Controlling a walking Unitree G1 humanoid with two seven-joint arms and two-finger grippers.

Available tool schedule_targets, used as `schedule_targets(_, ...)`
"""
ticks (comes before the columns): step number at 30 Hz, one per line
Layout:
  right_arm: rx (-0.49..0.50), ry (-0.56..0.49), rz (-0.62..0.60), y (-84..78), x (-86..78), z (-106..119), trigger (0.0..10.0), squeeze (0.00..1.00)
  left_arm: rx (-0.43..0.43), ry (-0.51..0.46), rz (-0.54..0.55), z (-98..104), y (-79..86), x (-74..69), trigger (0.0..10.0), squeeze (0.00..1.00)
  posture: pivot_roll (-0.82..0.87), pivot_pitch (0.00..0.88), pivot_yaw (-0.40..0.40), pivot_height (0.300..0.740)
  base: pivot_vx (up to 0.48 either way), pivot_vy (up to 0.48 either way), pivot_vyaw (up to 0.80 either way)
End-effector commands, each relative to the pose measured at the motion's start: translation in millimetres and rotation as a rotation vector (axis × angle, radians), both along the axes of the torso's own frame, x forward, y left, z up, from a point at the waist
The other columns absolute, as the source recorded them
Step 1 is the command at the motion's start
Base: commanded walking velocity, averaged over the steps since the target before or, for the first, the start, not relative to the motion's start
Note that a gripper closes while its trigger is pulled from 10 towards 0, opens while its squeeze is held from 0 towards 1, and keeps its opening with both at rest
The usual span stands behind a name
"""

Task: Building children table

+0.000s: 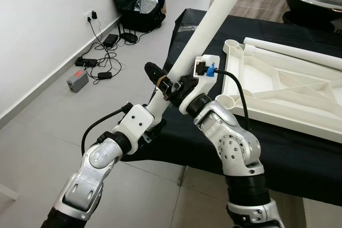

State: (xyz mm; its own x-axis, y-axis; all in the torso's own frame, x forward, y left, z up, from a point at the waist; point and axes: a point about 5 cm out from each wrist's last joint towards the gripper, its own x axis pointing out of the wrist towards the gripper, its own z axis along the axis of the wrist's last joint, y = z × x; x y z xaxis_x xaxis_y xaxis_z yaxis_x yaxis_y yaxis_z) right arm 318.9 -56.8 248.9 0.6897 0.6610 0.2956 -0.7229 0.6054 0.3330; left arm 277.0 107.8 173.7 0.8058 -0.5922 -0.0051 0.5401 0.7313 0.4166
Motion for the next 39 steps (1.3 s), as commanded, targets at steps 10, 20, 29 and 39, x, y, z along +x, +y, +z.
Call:
schedule_targets(10,0.004,-0.053,0.205,-5.3,0.7,1,10.0,0.0,0.004,0.027,-0.098,-4,-15.5,-21.2,10.0,0.0,0.08,0.117,-0.076,0.74,0.0,0.0,0.0)
schedule_targets(20,0.042,-0.061,0.353,-12.3,-1.0,2,10.0,0.0,-0.005,0.03,-0.089,-2,-16.8,-25.1,10.0,0.0,0.09,0.122,-0.073,0.74,0.0,0.0,0.0)
schedule_targets(29,0.096,-0.091,0.395,-16.7,3.4,3,10.0,0.0,-0.025,0.037,-0.093,-1,-23.3,-28.0,10.0,0.0,0.09,0.123,-0.072,0.74,0.0,0.0,0.0)
schedule_targets(39,0.133,-0.119,0.415,-16.3,6.8,4,10.0,0.0,-0.083,0.065,-0.09,-1,-32.5,-35.1,10.0,0.0,0.09,0.125,-0.075,0.74,0.0,0.0,0.0)
